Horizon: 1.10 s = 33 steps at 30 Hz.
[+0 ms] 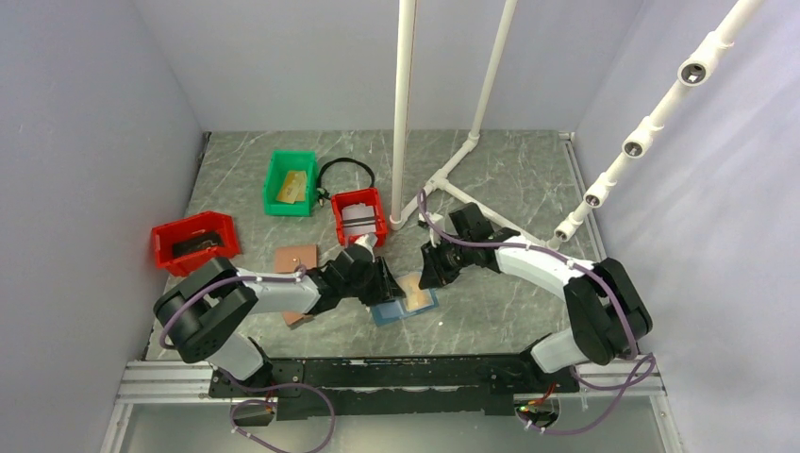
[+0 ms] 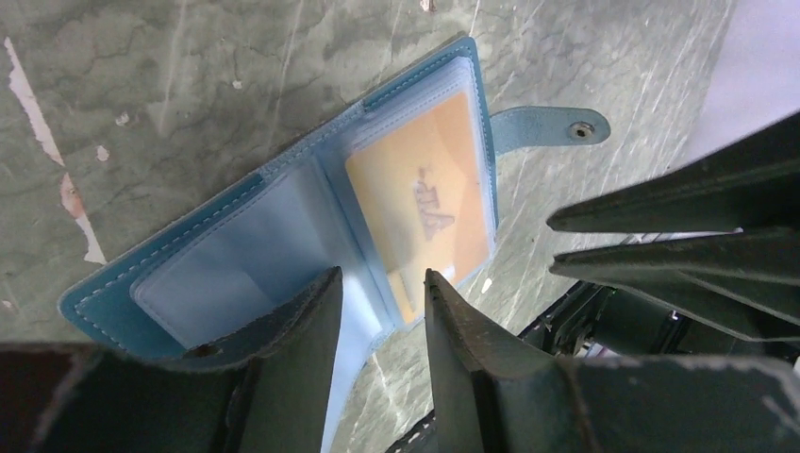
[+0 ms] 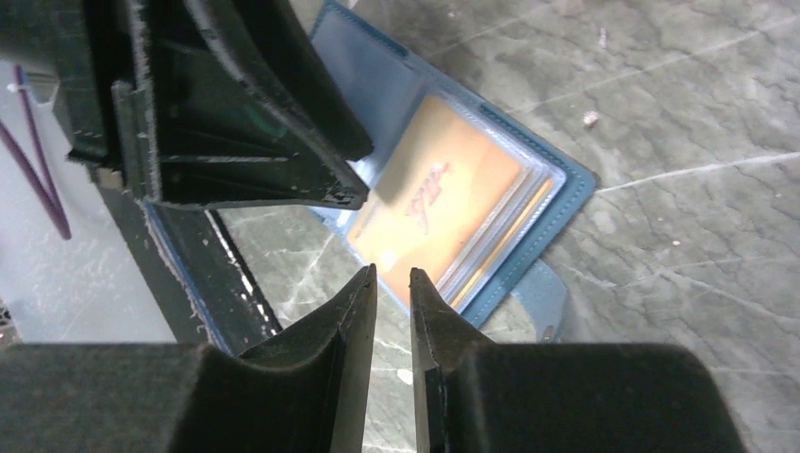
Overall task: Take the credit cards out of the card holder
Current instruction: Open the card holder at the center of the board, then remove the credit card from the card holder.
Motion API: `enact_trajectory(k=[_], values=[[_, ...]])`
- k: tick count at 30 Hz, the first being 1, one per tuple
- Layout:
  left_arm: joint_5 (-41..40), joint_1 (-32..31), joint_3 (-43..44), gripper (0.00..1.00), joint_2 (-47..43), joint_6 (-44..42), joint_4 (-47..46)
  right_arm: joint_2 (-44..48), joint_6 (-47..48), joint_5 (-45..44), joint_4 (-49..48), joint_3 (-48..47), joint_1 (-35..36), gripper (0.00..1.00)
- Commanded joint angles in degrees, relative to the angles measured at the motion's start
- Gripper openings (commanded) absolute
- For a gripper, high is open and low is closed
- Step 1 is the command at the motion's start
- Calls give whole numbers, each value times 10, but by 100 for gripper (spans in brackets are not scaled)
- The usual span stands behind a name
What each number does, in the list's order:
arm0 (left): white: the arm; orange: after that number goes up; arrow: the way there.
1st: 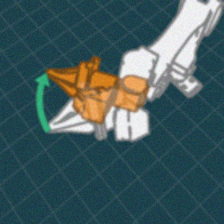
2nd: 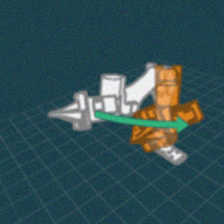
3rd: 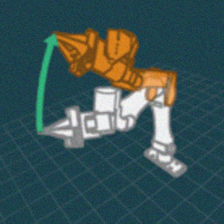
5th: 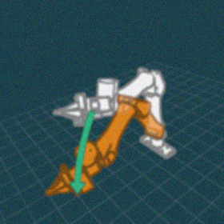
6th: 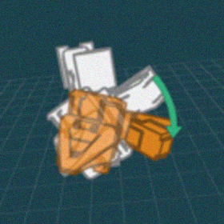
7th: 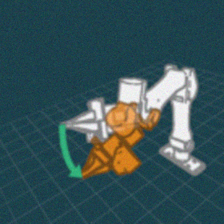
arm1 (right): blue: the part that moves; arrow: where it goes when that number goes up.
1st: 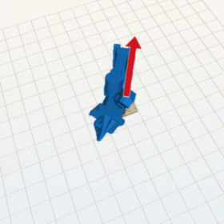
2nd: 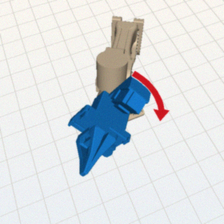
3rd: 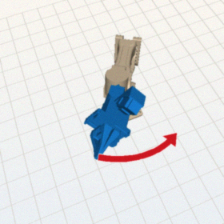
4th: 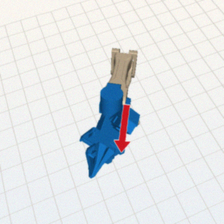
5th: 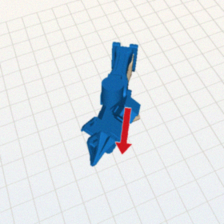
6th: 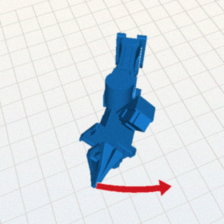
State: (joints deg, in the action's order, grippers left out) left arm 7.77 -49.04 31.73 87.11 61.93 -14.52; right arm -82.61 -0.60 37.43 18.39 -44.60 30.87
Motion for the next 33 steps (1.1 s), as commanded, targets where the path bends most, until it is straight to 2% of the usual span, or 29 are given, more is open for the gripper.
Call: enact_trajectory(k=[1,4,12,18,22,28,33], values=[[18,3,-13,42,24,12,-54,-27,-23,-37,-23,-2,4,23],[28,6,-16,37,44,16,-82,-53,-21,-50,-13,-10,4,25],[33,12,-26,36,62,15,-101,-90,-13,-47,3,-19,7,34],[16,13,-13,20,63,-1,-57,-70,-7,-31,2,-23,7,42],[20,13,-12,15,77,0,-66,-66,-8,8,0,-20,7,36],[30,12,-14,1,98,7,-93,-68,-14,51,2,-22,8,32],[30,14,-18,0,93,8,-101,-66,-19,35,0,-22,7,32]])
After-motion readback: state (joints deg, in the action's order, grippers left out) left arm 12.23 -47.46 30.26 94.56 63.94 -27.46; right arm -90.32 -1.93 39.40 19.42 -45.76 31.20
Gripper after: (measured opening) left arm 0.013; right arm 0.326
